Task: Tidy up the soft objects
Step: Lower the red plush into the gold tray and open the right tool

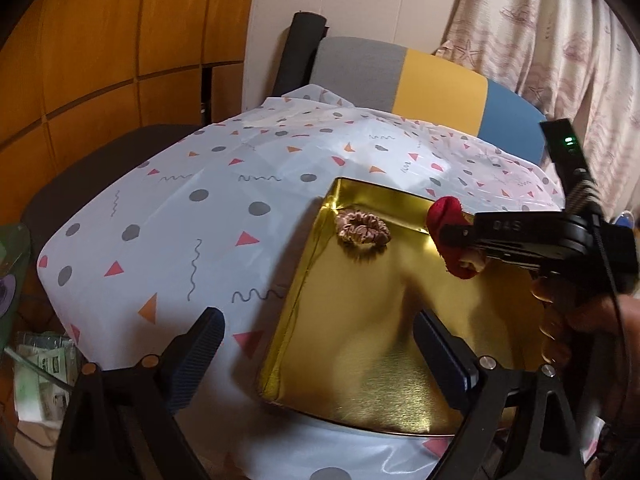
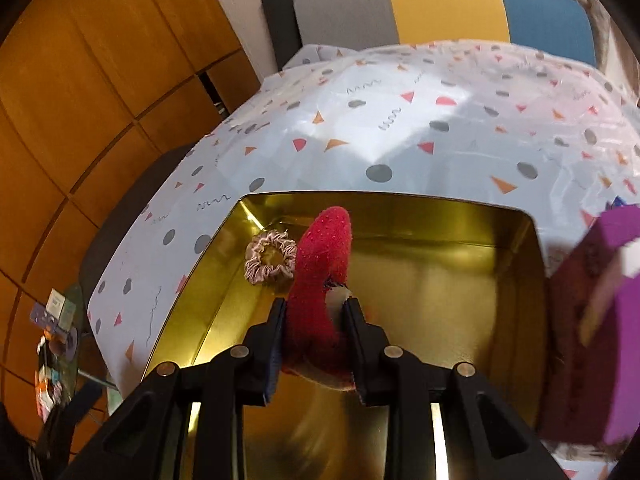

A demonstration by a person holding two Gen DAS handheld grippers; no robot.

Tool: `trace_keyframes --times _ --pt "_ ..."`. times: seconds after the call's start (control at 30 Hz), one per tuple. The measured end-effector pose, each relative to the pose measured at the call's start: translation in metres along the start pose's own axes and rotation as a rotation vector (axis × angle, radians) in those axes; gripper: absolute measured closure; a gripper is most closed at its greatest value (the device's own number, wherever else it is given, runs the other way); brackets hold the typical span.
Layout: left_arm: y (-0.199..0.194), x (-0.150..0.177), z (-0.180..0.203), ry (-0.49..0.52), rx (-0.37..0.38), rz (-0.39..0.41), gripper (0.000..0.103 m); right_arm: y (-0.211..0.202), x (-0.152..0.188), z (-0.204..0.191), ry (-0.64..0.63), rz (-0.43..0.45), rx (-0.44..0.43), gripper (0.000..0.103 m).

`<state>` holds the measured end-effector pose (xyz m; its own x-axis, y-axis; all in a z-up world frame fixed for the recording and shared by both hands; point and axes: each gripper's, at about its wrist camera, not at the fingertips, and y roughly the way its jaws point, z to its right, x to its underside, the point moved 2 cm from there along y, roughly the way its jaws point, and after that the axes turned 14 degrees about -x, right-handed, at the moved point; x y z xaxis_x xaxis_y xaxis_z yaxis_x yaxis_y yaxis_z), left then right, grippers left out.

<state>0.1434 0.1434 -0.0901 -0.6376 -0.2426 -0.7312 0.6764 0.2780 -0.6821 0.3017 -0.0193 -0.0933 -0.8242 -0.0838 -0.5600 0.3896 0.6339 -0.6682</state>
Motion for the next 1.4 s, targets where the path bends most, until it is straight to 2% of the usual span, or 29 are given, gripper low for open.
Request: trace_keyframes --times 0.33,0.43,0.57,0.87,1.07,1.3,1.4 --pt "0.003 0.002 -0.009 -0.029 -0.02 -0.021 0.007 0.04 -0.016 0.011 0.031 -0.005 0.031 0.074" --pt "0.003 0.002 -0.01 -0.026 -0.024 -0.023 0.007 0.048 -0.018 0.01 0.022 -0.017 0.054 0.069" --pt "0.004 0.004 -0.012 -0.044 -0.027 -0.031 0.007 0.041 -0.017 0.008 0.015 0.01 0.087 0.065" --pt "0.005 0.007 -0.006 -0.028 -0.034 -0.049 0.007 -0.015 0.0 -0.028 -0.112 0.063 0.031 0.064" --pt "0.001 0.01 -0.001 -0.043 -0.023 -0.07 0.003 -0.076 0.028 -0.051 -0.18 0.134 -0.021 0.064" --pt "-0.015 0.017 0.02 0.003 0.021 -0.057 0.002 -0.144 0.065 -0.041 -0.174 0.239 0.002 0.064" --pt "-0.025 0.02 0.034 0.033 0.053 -0.044 0.001 -0.173 0.085 -0.028 -0.164 0.285 0.041 0.064"
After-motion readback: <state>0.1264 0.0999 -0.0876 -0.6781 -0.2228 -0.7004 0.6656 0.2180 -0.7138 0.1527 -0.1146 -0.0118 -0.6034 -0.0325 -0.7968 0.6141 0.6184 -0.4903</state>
